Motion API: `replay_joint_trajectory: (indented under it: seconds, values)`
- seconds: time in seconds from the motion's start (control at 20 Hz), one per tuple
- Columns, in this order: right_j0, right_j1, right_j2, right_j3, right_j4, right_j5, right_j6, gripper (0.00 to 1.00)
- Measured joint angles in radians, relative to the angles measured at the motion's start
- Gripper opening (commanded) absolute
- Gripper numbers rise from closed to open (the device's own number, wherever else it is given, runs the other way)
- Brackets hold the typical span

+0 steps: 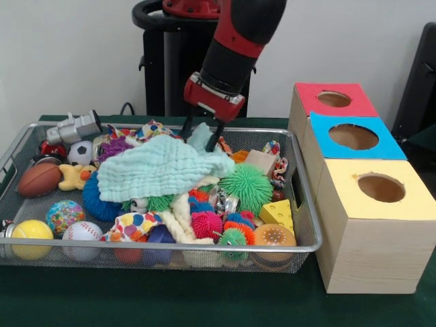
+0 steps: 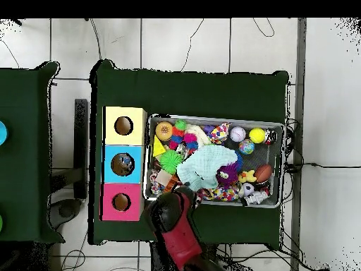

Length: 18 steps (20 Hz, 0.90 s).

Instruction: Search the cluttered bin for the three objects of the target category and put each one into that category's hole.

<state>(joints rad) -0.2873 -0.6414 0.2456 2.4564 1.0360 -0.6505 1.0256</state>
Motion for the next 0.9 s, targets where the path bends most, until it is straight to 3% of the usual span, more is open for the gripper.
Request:
replay_joint_trajectory:
  seconds: [0.15, 0.5, 0.7, 0.75, 0.9]
  values:
    - [-0.029, 0.03, -0.027, -0.011, -0.092, 0.0, 0.0, 1.0]
    - [-0.143, 0.13, -0.084, -0.078, -0.401, -0.005, 0.009, 1.0]
    - [-0.192, 0.16, -0.093, -0.105, -0.527, -0.03, 0.033, 1.0]
    - [-0.224, 0.184, -0.096, -0.124, -0.609, -0.052, 0.057, 1.0]
    - [-0.252, 0.211, -0.096, -0.147, -0.683, -0.075, 0.084, 1.0]
